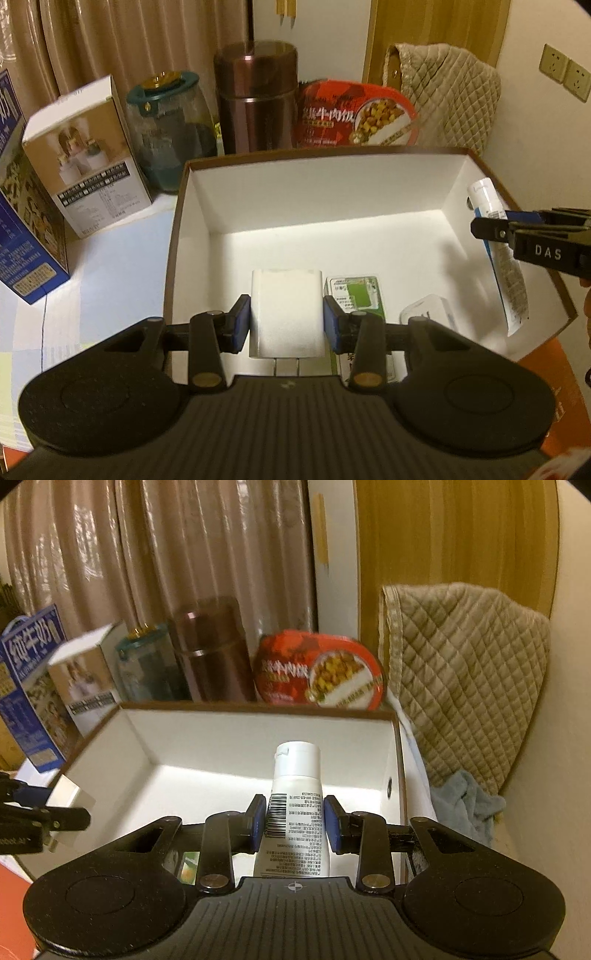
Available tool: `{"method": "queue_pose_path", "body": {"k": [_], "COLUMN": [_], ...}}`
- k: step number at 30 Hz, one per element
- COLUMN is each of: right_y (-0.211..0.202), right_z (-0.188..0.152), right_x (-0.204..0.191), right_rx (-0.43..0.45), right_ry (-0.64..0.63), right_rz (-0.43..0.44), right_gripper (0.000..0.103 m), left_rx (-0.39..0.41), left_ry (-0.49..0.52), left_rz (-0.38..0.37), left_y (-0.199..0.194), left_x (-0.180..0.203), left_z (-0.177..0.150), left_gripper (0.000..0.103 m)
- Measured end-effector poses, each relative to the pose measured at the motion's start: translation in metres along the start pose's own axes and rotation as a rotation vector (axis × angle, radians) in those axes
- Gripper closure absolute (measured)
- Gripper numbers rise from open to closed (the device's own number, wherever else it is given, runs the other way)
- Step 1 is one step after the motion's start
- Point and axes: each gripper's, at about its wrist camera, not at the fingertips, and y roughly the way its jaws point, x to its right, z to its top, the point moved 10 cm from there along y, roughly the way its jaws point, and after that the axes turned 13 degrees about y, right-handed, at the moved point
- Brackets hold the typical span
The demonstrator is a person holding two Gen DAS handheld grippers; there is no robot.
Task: Organize rigid objects
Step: 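Lower the charger and lotion tube into the cardboard box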
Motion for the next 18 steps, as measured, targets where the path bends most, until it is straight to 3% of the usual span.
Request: {"method": "queue_pose_path", "body": {"k": [18], "right_y": [0.029], "right_z": [-0.032], "right_x": [0.000], "right_rx": [-0.101], "right_ry": [-0.143], "right_rz": [-0.064], "right_gripper": [0.072], "left_rx": [-0.102], "left_ry": [0.033], "left_rz": [-0.008], "left_y": [0.035], "left_x": [0.004], "left_z": [-0.013], "left_gripper": [0.067]}}
